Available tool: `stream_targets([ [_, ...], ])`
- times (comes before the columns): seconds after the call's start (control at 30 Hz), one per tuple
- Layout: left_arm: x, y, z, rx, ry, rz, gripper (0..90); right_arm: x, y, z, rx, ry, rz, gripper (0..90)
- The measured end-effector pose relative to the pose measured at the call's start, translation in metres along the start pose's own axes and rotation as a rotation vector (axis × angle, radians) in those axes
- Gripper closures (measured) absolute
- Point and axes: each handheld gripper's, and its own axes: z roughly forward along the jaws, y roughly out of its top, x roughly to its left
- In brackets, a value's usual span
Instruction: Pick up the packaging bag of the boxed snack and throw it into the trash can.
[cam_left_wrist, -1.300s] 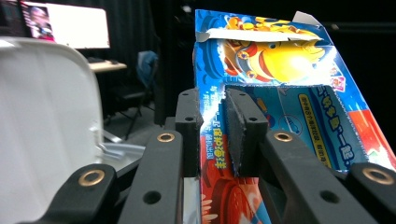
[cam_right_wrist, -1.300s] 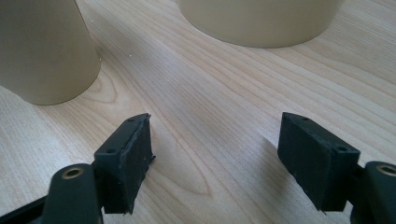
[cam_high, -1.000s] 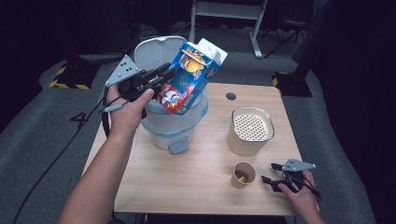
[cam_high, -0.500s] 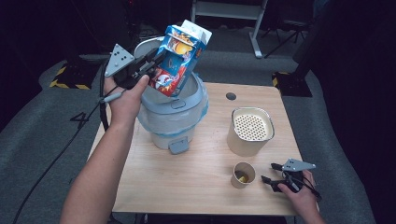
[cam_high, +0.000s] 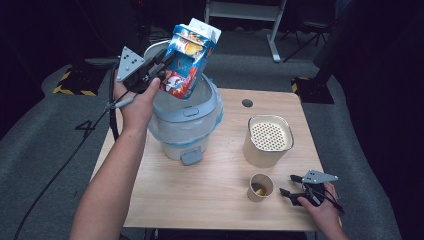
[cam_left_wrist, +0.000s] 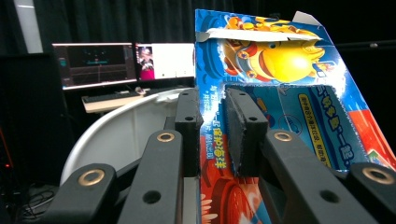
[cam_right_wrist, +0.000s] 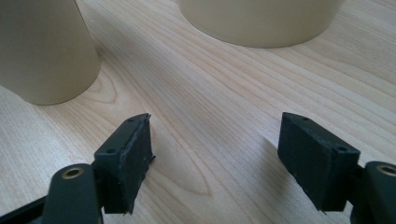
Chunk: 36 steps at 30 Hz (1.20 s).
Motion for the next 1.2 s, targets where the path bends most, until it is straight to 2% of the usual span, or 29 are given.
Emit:
stream_targets([
  [0.17, 0.004, 0.0, -0.005, -0.019, 0.026, -0.008, 75.8, 0.0, 0.0, 0.0, 0.0, 0.0, 0.0, 26.2],
  [0.2, 0.004, -0.001, -0.005, -0.013, 0.047, 0.007, 75.8, 0.0, 0.0, 0.0, 0.0, 0.0, 0.0, 26.2],
  [0.23, 0.004, -0.001, -0.005, -0.013, 0.047, 0.007, 75.8, 0.0, 0.0, 0.0, 0.0, 0.0, 0.0, 26.2],
  [0.27, 0.004, -0.001, -0.007, -0.011, 0.077, 0.024, 75.8, 0.0, 0.0, 0.0, 0.0, 0.0, 0.0, 26.2],
  [0.33, 0.005, -0.001, -0.008, -0.017, 0.078, 0.021, 75.8, 0.0, 0.0, 0.0, 0.0, 0.0, 0.0, 26.2],
  [0.63, 0.004, -0.01, -0.005, 0.022, 0.104, 0.032, 75.4, 0.0, 0.0, 0.0, 0.0, 0.0, 0.0, 26.2],
  [1.0, 0.004, -0.017, 0.003, 0.155, 0.089, 0.025, 71.1, 0.0, 0.0, 0.0, 0.0, 0.0, 0.0, 26.2],
  [1.07, 0.003, -0.018, 0.005, 0.192, 0.091, 0.029, 68.9, 0.0, 0.0, 0.0, 0.0, 0.0, 0.0, 26.2],
  [1.1, 0.002, -0.019, 0.006, 0.227, 0.088, 0.027, 66.7, 0.0, 0.0, 0.0, 0.0, 0.0, 0.0, 26.2],
  [1.13, 0.002, -0.019, 0.006, 0.227, 0.088, 0.027, 65.4, 0.0, 0.0, 0.0, 0.0, 0.0, 0.0, 26.2],
  [1.17, 0.001, -0.021, 0.007, 0.261, 0.073, 0.005, 63.4, 0.0, 0.0, 0.0, 0.0, 0.0, 0.0, 26.2],
  [1.2, 0.001, -0.021, 0.007, 0.261, 0.073, 0.005, 61.5, 0.0, 0.0, 0.0, 0.0, 0.0, 0.0, 26.2],
])
